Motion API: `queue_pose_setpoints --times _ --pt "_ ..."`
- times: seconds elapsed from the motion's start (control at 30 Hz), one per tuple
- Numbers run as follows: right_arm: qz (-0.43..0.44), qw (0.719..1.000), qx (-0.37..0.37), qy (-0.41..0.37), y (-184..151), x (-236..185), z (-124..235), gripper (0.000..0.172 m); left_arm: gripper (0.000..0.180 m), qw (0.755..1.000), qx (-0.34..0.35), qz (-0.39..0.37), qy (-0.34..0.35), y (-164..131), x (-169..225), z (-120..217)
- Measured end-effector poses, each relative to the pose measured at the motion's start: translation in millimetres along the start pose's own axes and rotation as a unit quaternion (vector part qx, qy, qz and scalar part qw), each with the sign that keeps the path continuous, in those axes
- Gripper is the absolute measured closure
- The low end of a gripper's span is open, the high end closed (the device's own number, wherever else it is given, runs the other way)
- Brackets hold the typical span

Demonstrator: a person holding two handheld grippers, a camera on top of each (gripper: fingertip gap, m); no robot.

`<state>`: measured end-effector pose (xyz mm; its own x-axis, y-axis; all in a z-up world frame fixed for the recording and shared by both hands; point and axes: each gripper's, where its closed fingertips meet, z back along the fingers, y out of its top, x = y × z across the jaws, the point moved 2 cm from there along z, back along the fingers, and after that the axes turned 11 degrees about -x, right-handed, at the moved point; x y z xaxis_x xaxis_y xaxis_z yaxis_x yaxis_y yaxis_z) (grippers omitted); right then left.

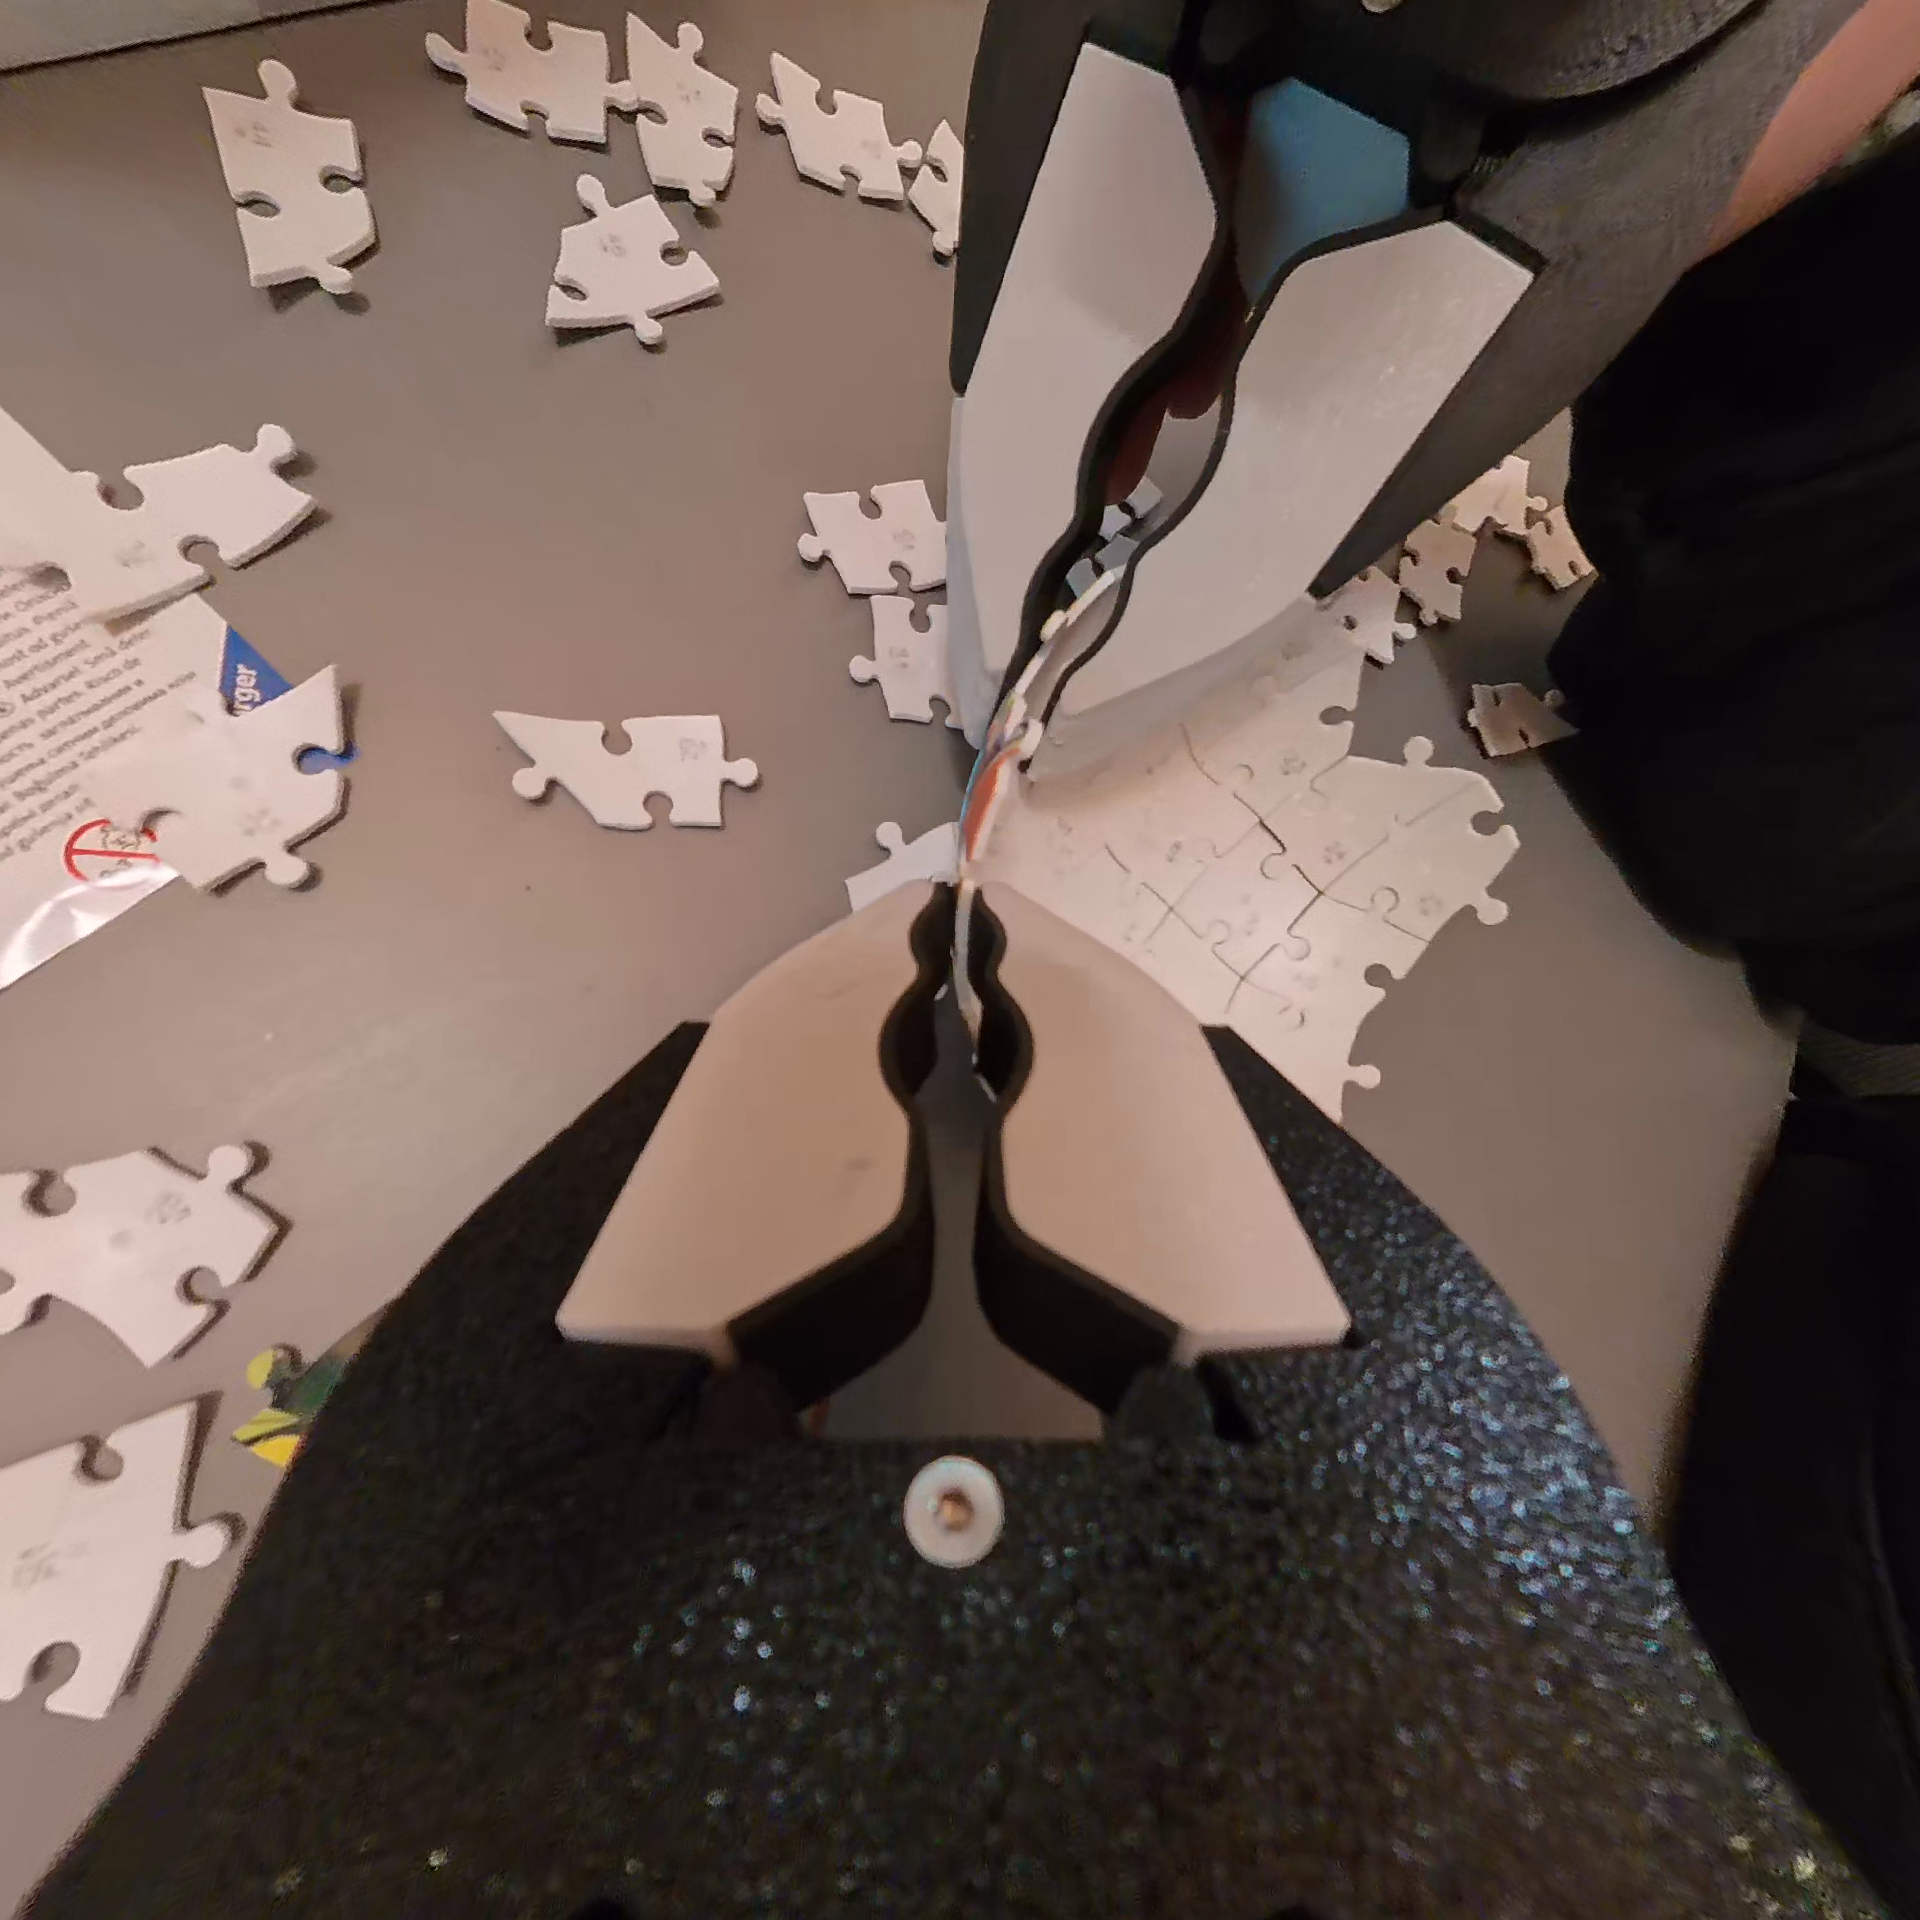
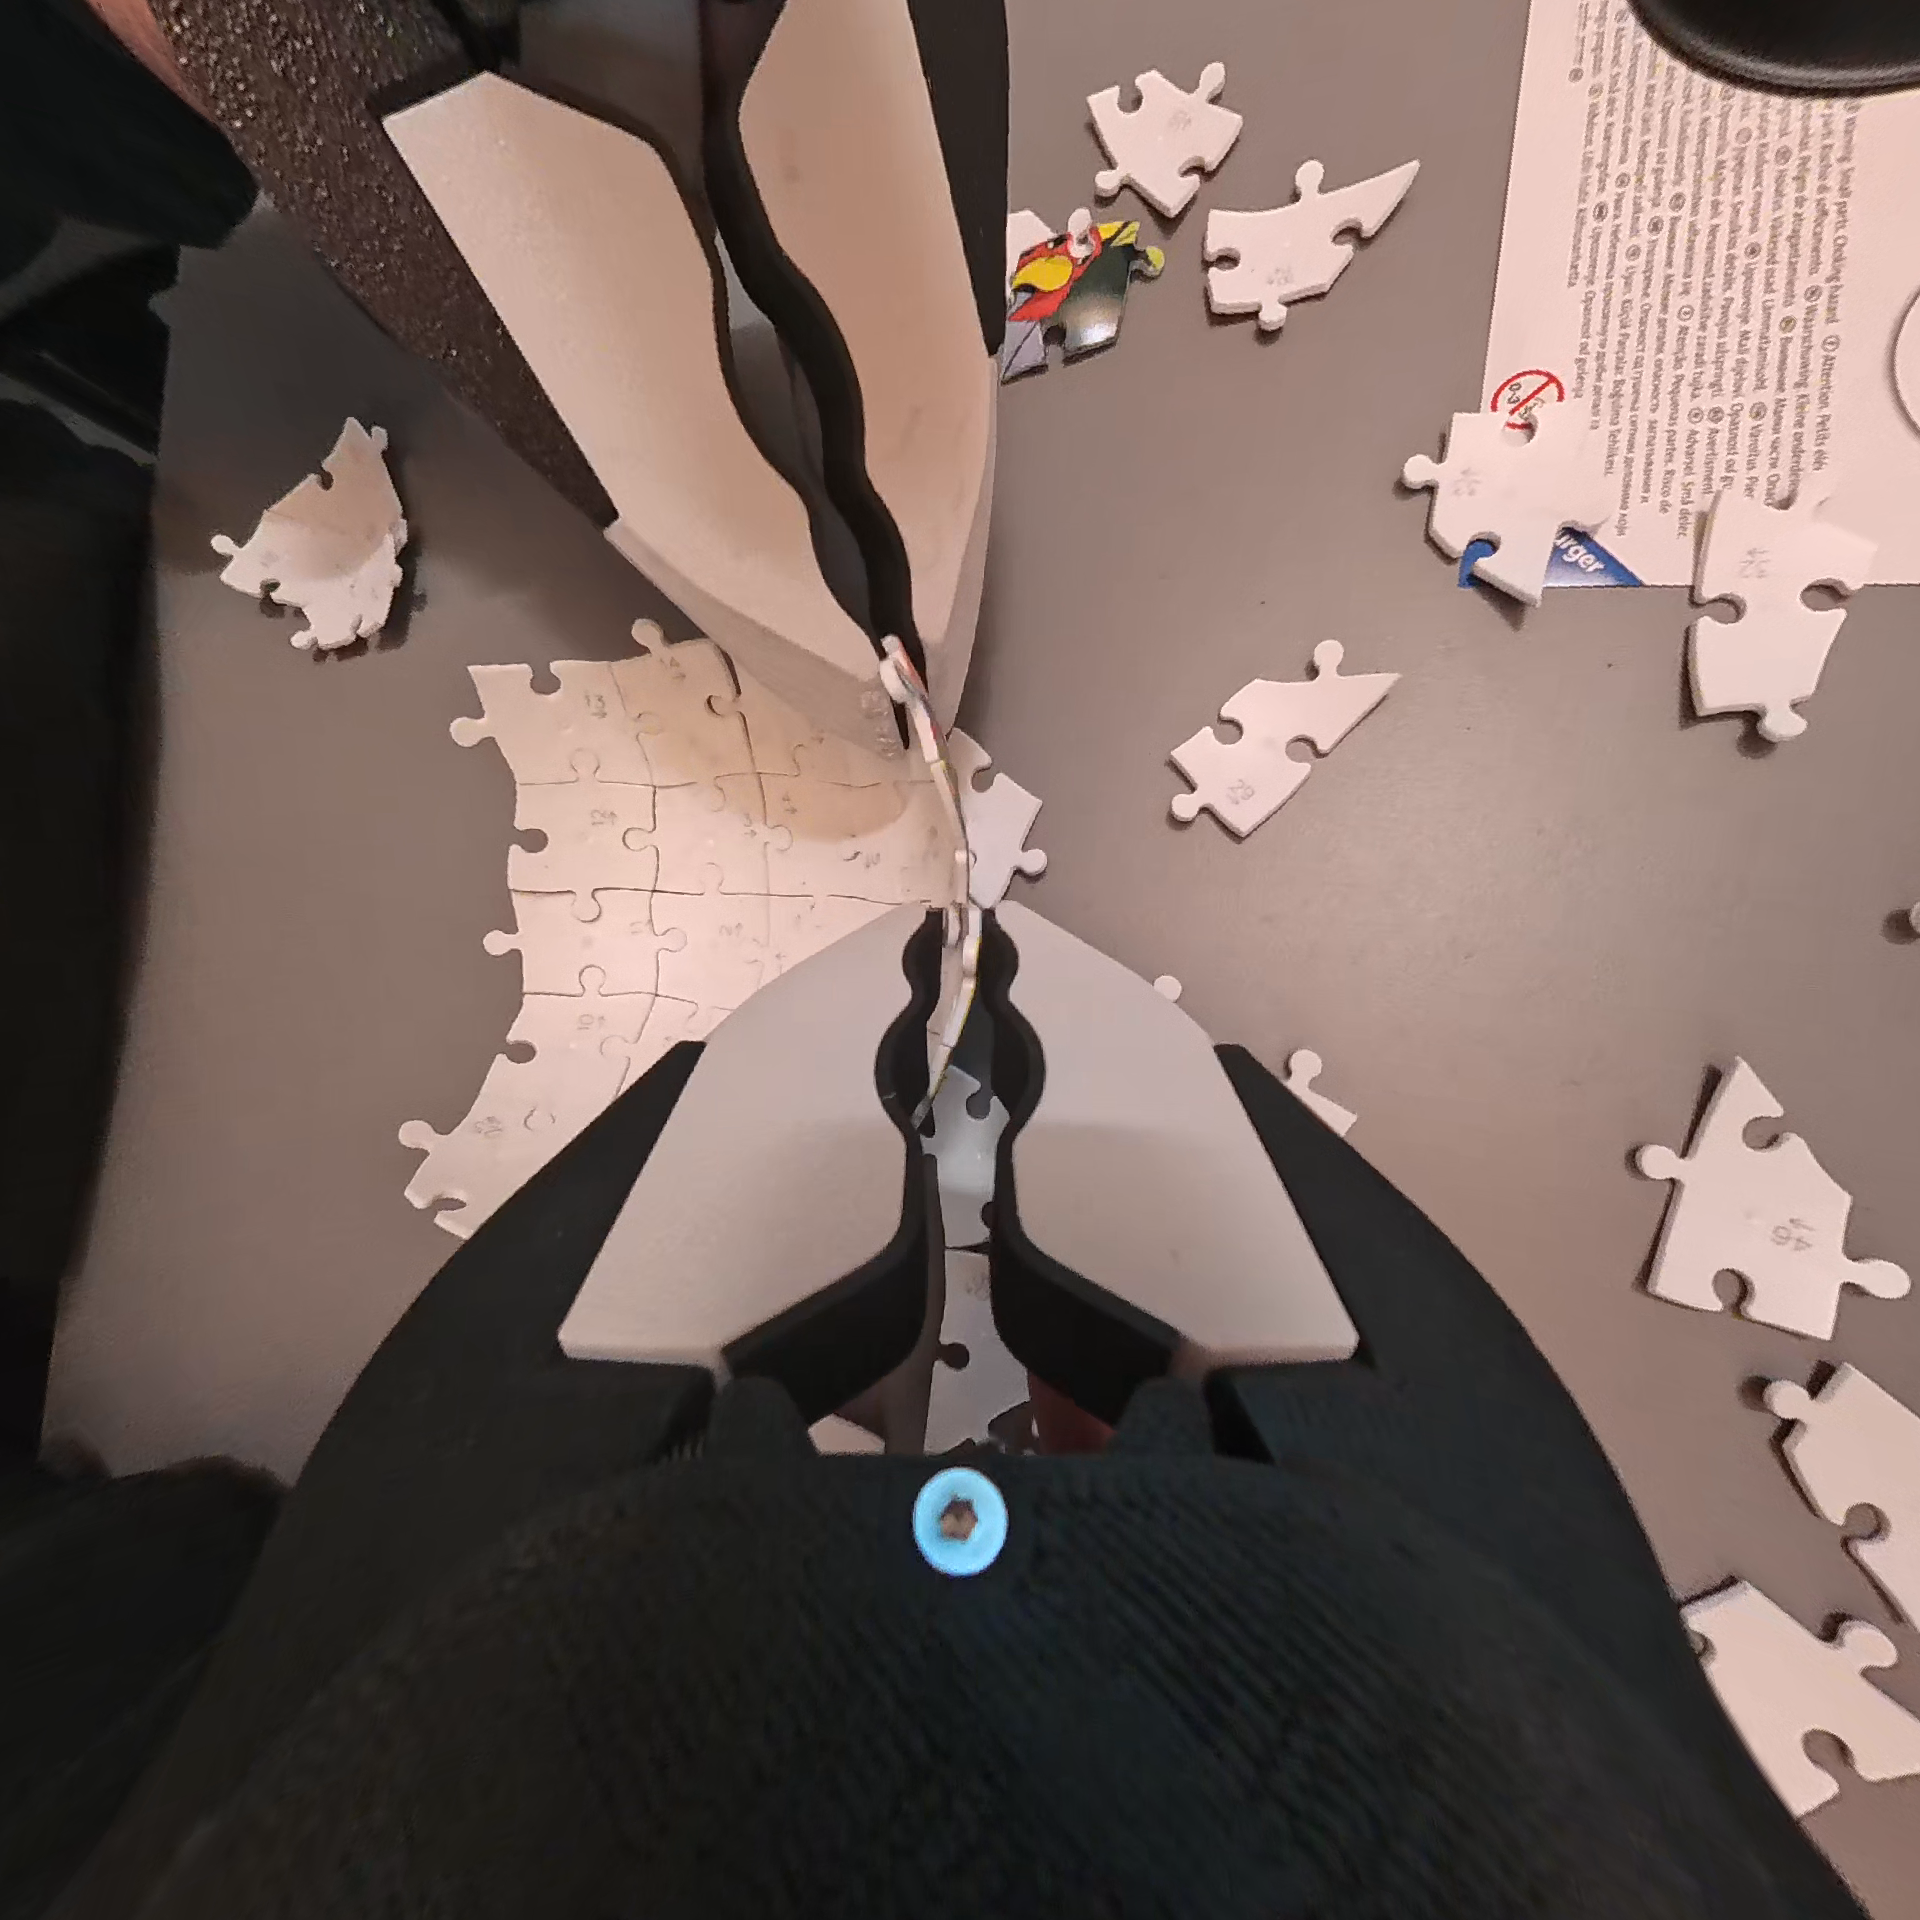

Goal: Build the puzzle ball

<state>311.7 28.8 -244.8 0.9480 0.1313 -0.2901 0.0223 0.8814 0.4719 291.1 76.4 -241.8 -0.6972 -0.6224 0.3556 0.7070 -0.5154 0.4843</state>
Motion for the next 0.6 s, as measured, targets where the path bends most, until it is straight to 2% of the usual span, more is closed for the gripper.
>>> queue_pose_setpoints --times 0.4,0.5,0.6 --pt "0.003 1.000 -0.008 -0.006 1.8 -0.9 3.2 0.167 0.179 1.000 0.001 -0.022 0.013 1.6 0.4 2.3" --pt "0.007 1.000 -0.006 -0.007 4.4 -3.4 4.5 0.167 0.169 0.999 -0.015 -0.035 0.017 1.3 2.0 2.2" --pt "0.006 1.000 -0.016 -0.016 4.0 -2.8 4.3 0.167 0.168 0.998 -0.021 -0.048 0.028 3.3 2.5 0.5"
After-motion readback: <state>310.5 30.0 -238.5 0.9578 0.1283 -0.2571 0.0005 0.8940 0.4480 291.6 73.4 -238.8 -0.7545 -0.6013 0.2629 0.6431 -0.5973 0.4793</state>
